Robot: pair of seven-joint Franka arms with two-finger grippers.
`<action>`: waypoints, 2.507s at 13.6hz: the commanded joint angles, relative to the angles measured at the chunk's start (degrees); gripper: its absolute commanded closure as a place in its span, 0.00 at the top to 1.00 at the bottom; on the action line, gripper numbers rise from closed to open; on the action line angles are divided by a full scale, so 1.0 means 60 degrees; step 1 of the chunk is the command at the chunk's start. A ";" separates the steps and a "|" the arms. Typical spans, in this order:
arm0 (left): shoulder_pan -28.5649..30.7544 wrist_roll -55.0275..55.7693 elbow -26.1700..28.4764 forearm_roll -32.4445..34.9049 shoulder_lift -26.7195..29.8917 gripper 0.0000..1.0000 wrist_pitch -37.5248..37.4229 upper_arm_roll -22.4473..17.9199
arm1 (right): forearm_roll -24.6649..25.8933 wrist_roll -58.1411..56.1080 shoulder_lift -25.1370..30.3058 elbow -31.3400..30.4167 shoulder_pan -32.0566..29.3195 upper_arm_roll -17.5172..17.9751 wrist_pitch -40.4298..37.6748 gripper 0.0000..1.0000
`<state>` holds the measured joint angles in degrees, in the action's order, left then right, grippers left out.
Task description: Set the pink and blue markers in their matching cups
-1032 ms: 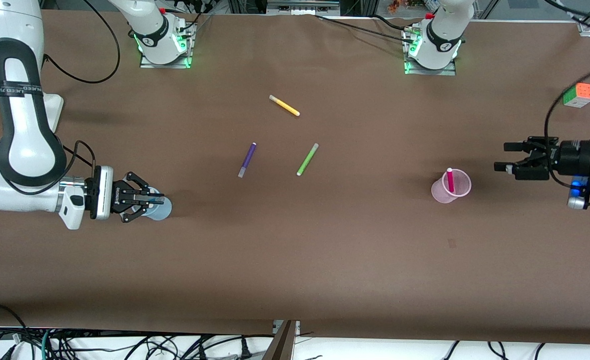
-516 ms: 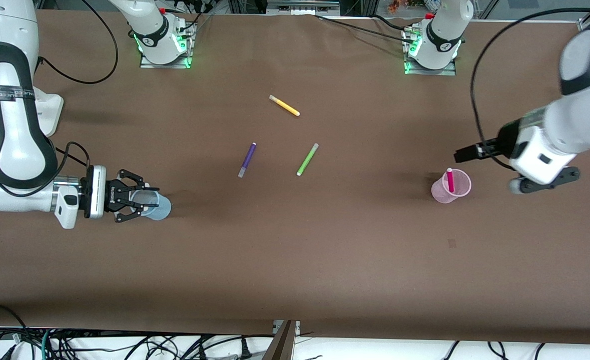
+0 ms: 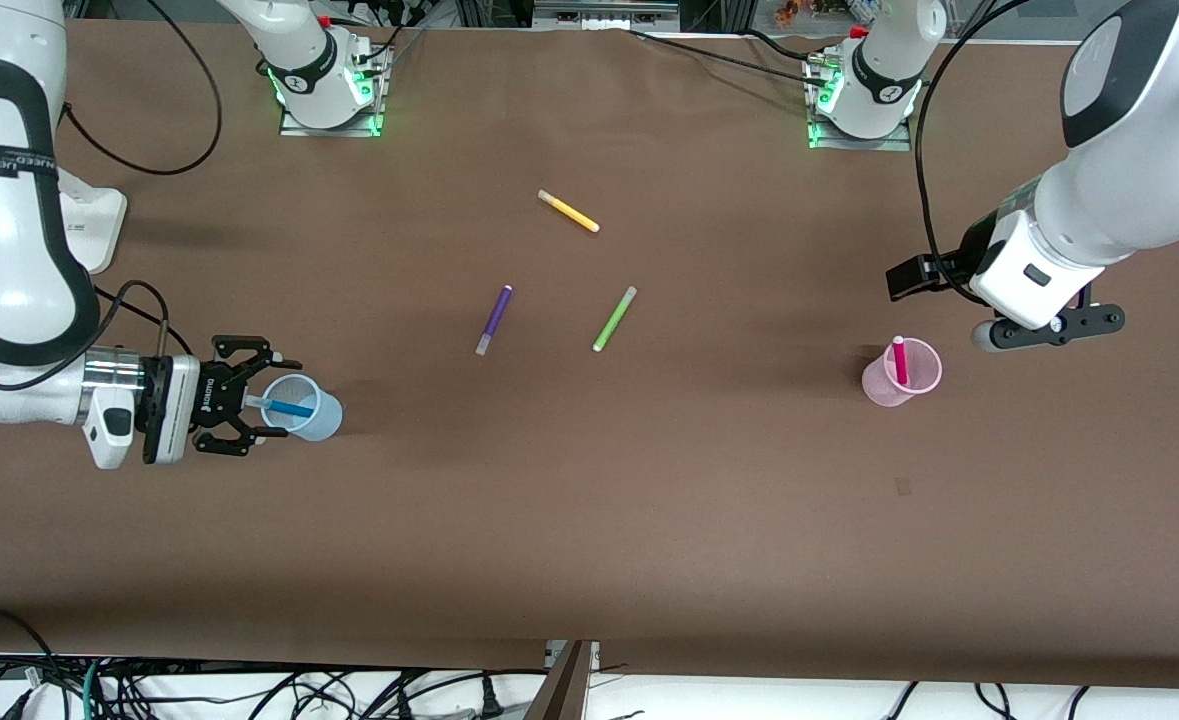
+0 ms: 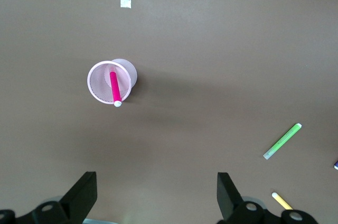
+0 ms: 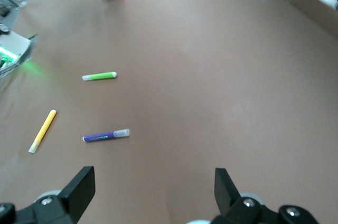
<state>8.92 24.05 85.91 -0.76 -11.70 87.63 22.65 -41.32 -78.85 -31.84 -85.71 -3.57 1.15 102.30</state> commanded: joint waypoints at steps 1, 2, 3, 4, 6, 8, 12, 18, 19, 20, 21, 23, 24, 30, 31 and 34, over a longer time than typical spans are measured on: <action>0.0081 -0.0272 0.0417 0.0171 0.0354 1.00 0.0205 0.0005 | 0.1286 0.2818 0.0033 0.0806 0.0316 0.0058 -0.0160 1.00; 0.0095 -0.0345 0.0403 0.0185 0.0354 1.00 0.0234 0.0005 | 0.1726 0.3786 0.0033 0.0954 0.0433 0.0073 -0.0160 1.00; 0.0081 -0.0592 0.0388 0.0171 0.0354 1.00 0.0264 -0.0010 | 0.2165 0.4782 0.0076 0.1100 0.0579 0.0073 -0.0378 1.00; -0.0021 -0.0827 0.0388 0.0171 0.0383 1.00 0.0264 -0.0082 | 0.2735 0.5691 0.0193 0.1305 0.0813 0.0073 -0.0539 1.00; -0.1128 -0.0946 0.0344 0.0171 0.0558 1.00 0.0264 -0.1232 | 0.3791 0.7479 0.0325 0.1569 0.1165 0.0073 -0.0963 1.00; -0.2200 -0.2343 0.0344 0.0156 0.0733 1.00 0.0278 -0.2566 | 0.4349 0.8931 0.0443 0.1804 0.1327 0.0029 -0.1563 1.00; -0.2850 -0.3641 0.1582 0.0039 0.1682 1.00 0.1255 -0.3819 | 0.5377 1.1711 0.0648 0.2608 0.1635 0.0043 -0.3232 1.00; -0.2586 -0.3905 0.2747 0.0024 0.2128 1.00 0.1963 -0.3716 | 0.6124 1.4240 0.0721 0.3490 0.1943 0.0029 -0.5081 1.00; -0.2571 -0.3920 0.2674 0.0024 0.2083 1.00 0.1818 -0.3716 | 0.6139 1.4197 0.0852 0.3475 0.1929 0.0014 -0.5154 1.00; -0.2571 -0.3920 0.2586 0.0024 0.2068 1.00 0.1686 -0.3716 | 0.6197 1.4182 0.1013 0.3489 0.1943 -0.0015 -0.5184 1.00; -0.2571 -0.3934 0.2585 0.0024 0.2053 1.00 0.1685 -0.3730 | 0.6415 1.4138 0.1188 0.3461 0.1871 -0.0001 -0.5141 1.00; -0.2571 -0.3920 0.2585 0.0024 0.2053 1.00 0.1685 -0.3730 | 0.6520 1.4152 0.1729 0.3359 0.1579 -0.0015 -0.5155 1.00; -0.2571 -0.3862 0.2585 0.0039 0.2038 1.00 0.1685 -0.3730 | 0.6796 1.4152 0.2095 0.3126 0.1403 -0.0015 -0.5126 1.00; -0.2527 -0.3817 0.2585 0.0024 0.1980 1.00 0.1685 -0.3760 | 0.7062 1.4182 0.3693 0.1397 0.0948 -0.0001 -0.3822 1.00; -0.2527 -0.3817 0.2585 0.0024 0.1980 1.00 0.1685 -0.3760 | 0.7062 1.4167 0.3811 0.1090 0.0831 -0.0001 -0.3866 1.00; -0.2527 -0.3817 0.2585 0.0039 0.1980 1.00 0.1685 -0.3760 | 0.7091 1.4182 0.4427 0.0297 0.0815 0.0028 -0.3866 1.00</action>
<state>-6.51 1.86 101.58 -0.76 0.15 98.14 0.04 0.29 5.42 -9.59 -78.18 1.69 0.67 77.74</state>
